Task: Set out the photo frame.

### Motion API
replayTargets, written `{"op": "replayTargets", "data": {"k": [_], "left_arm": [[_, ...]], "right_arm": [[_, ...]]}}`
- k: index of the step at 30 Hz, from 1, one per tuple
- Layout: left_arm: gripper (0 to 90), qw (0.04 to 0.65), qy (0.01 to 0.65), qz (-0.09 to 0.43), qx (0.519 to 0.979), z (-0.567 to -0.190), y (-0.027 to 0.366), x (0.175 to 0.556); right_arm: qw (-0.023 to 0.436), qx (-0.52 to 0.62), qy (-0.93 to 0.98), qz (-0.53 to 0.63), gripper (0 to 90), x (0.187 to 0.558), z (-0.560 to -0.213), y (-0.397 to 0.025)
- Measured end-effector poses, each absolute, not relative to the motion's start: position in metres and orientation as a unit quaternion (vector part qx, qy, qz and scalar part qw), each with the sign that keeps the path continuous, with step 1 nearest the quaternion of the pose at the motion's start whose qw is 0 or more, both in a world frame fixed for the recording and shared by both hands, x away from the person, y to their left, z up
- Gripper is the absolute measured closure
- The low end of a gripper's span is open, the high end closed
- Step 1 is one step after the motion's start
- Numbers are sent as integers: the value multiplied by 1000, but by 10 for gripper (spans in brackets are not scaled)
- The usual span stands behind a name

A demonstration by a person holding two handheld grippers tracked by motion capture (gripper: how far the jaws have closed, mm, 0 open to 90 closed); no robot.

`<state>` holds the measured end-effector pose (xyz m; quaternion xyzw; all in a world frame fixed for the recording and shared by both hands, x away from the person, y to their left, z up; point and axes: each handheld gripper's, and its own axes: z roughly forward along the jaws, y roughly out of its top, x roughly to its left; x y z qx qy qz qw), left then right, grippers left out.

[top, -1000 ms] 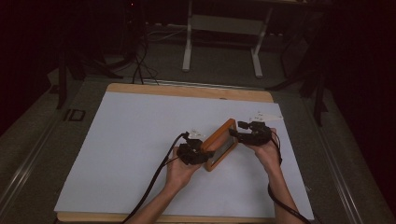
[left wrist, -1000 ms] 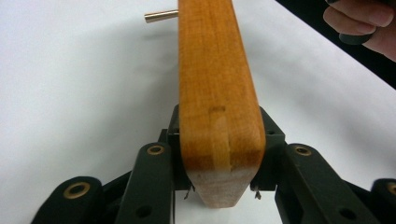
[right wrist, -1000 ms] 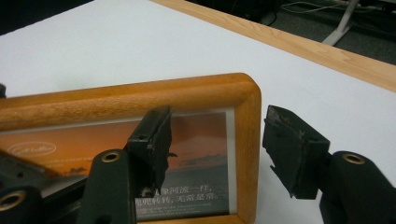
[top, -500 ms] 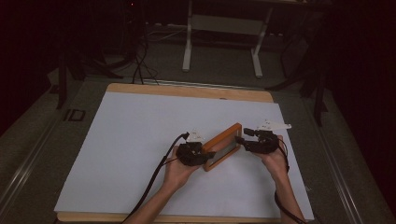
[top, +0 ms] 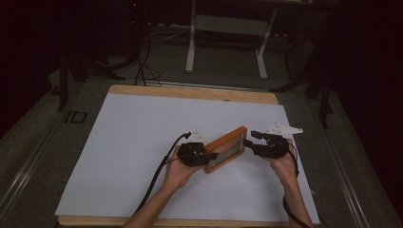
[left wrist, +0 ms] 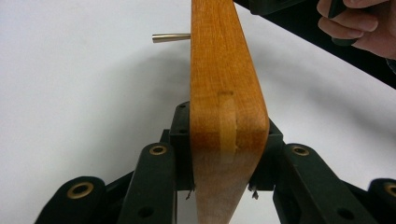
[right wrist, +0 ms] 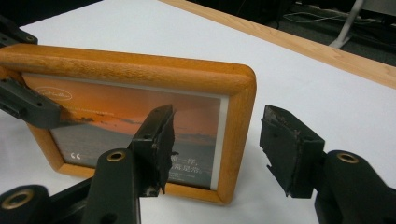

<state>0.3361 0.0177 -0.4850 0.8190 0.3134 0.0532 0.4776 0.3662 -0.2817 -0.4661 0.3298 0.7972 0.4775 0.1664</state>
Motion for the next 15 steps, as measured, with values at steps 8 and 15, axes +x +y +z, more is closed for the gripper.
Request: {"op": "replayTargets", "data": {"k": [8,15], "left_arm": [[690,472,295,58,828,-476,19,340],[690,465,271,67,840,-458,21,346]], "right_arm": [[171,325,798,478,445,366,-460,-283],[177,316,797,484,458,365,-449,-282]]}}
